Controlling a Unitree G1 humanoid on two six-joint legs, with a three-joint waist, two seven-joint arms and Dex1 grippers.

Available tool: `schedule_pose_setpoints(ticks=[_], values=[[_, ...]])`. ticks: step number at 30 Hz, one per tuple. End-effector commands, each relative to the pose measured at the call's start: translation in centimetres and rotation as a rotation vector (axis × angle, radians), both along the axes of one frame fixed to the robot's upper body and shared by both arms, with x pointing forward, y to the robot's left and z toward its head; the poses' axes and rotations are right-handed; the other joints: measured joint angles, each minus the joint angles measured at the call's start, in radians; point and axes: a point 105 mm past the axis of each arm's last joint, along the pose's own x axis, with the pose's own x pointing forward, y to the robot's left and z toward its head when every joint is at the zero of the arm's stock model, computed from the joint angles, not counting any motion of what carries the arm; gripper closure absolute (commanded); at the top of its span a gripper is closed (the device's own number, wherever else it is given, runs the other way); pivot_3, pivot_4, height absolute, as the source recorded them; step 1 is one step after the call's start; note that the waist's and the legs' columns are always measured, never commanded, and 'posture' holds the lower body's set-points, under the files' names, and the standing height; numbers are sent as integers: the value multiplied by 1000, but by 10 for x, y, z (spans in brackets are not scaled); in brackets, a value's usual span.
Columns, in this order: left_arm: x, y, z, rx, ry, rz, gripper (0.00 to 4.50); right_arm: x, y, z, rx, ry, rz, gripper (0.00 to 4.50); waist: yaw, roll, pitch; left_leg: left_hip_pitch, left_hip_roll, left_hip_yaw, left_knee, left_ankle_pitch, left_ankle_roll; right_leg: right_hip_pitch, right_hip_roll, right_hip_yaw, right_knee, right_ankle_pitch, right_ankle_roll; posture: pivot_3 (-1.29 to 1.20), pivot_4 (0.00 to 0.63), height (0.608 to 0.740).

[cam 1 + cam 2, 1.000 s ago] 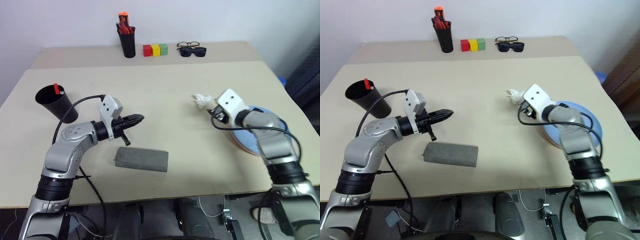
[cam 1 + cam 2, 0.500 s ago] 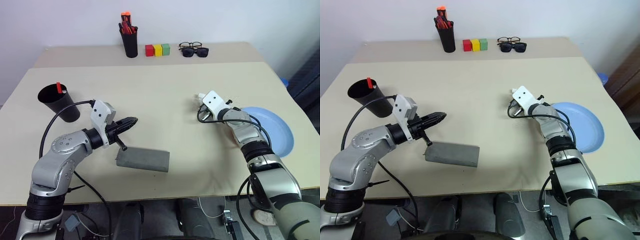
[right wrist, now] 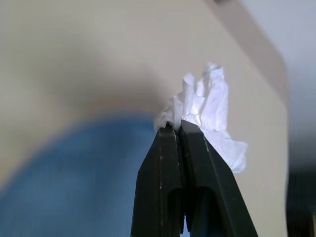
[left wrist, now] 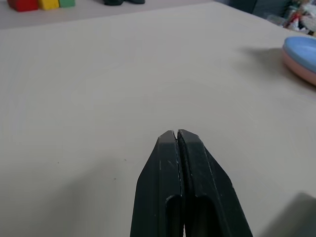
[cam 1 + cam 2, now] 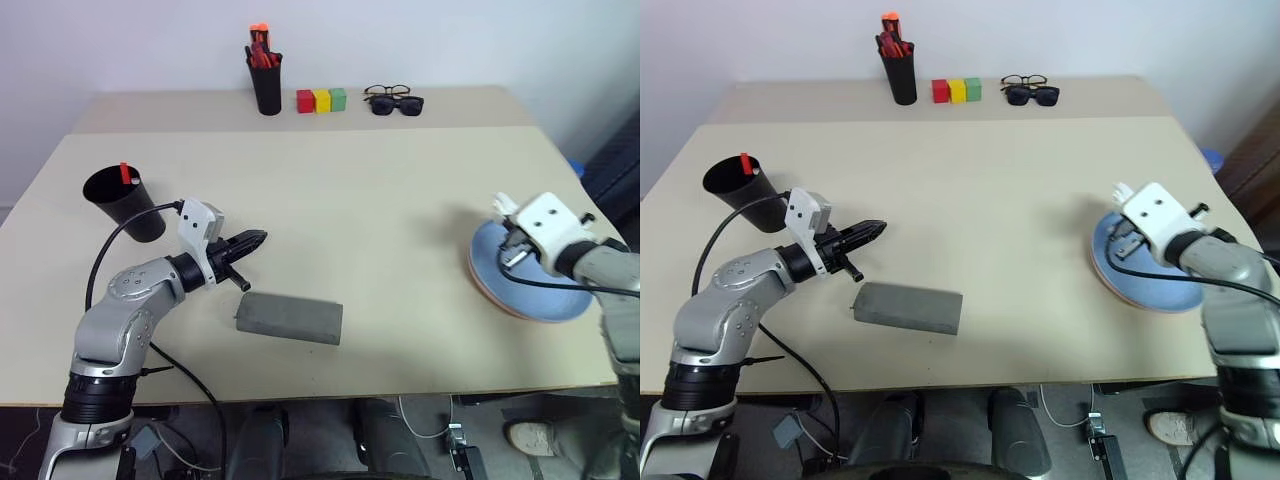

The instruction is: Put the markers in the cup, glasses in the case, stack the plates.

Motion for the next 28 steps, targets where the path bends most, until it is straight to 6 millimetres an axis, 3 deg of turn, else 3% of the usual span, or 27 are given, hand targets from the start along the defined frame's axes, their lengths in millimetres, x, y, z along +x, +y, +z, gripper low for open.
schedule_pose_setpoints(ticks=[1,5,13,18,22,28], values=[[7,-8,13,-7,-70,-7,4500,-7,0,6,6,-10,-7,3679,-9,0,0,0,0,0,0,0,0,0,0,0,0,0,1,0,150,740],[12,-1,13,37,-116,37,4500,1,0,7,0,-62,-36,1666,-16,0,0,1,0,1,-1,0,0,-1,0,1,0,0,-1,0,150,740],[-3,33,19,71,-170,183,4500,25,17,17,86,-120,82,1666,-15,0,0,0,0,1,-2,0,0,-1,0,1,0,1,-1,0,150,740],[-26,70,16,132,-158,318,4500,37,48,28,247,-144,232,1666,-20,0,0,0,0,1,-2,0,0,-1,0,1,0,1,-1,0,150,740],[-35,94,7,162,-130,419,4500,36,67,23,342,-96,330,1666,-11,0,0,0,0,1,-2,0,0,-1,0,1,-1,1,-1,0,150,740],[-40,100,4,154,-128,468,4500,41,82,14,371,-47,385,1666,-5,0,0,-1,0,1,-2,0,0,-1,0,1,-1,0,-1,0,150,740]])
